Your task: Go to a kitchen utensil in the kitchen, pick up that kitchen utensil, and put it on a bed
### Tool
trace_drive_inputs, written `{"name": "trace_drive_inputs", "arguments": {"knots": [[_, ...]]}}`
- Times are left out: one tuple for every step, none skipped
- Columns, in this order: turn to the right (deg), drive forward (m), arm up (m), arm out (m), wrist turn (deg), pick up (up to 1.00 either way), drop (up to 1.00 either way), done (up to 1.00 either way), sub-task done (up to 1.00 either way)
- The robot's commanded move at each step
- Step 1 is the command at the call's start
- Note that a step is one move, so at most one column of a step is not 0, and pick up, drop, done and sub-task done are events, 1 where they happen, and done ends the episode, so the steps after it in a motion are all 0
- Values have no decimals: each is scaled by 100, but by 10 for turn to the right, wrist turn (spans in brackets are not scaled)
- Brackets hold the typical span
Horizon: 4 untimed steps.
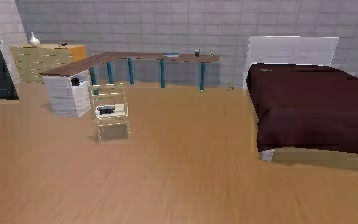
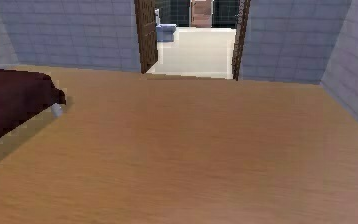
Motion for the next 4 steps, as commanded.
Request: {"name": "trace_drive_inputs", "arguments": {"knots": [[0,10,0,0,0,0,0,0,0],[-450,0,0,0,0,0,0,0,0],[-390,0,0,0,0,0,0,0,0],[0,35,0,0,0,0,0,0,0]]}}
